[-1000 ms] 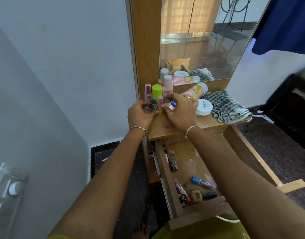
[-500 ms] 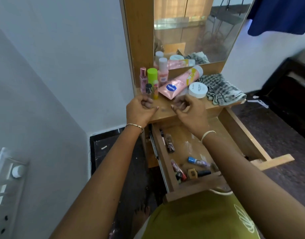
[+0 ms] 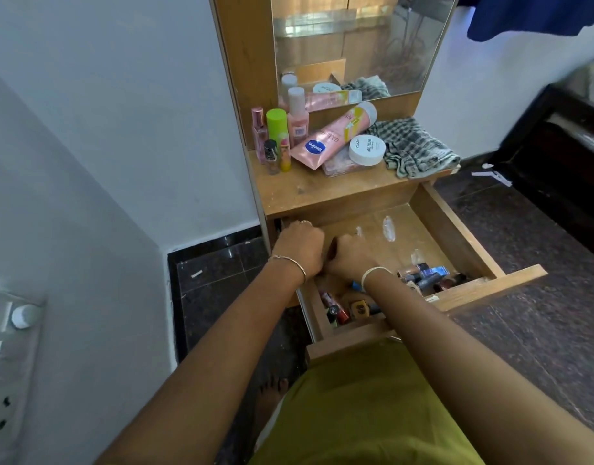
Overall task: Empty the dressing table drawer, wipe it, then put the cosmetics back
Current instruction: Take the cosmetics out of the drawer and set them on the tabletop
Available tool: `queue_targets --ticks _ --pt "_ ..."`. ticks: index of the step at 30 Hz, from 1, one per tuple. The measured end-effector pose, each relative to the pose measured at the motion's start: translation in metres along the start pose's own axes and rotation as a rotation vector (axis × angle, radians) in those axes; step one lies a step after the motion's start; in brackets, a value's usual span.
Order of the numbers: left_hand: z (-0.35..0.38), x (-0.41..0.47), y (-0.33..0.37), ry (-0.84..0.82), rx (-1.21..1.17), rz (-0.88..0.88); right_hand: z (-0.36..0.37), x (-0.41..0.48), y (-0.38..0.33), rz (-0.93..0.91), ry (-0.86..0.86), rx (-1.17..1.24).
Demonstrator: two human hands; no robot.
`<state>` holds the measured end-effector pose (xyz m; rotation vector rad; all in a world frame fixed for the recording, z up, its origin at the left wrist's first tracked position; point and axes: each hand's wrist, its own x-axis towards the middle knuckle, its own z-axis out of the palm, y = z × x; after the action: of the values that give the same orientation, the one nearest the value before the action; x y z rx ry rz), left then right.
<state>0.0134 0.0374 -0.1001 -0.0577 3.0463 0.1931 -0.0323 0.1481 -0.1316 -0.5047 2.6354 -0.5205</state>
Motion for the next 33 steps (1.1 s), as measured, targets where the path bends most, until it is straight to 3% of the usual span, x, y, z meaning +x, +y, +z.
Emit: queue_targets --ticks 5,10,14,20,33 --pt "0.016 0.002 0.01 -0.077 0.318 -0.048 0.0 0.005 0.0 -0.007 0.001 -0.055" --pt "0.015 0.016 0.022 -0.229 0.459 -0.12 -0.007 0.007 0.015 0.057 0.037 -0.008" --pt "0.014 0.022 0.025 -0.243 0.576 -0.132 -0.018 0.004 0.032 0.09 0.09 0.044" --pt "0.016 0.026 0.022 -0.146 0.56 -0.137 -0.029 0.001 0.048 0.126 0.184 0.195" --pt "0.01 0.019 0.022 -0.102 0.414 -0.012 -0.025 0.005 0.056 0.124 0.389 0.643"
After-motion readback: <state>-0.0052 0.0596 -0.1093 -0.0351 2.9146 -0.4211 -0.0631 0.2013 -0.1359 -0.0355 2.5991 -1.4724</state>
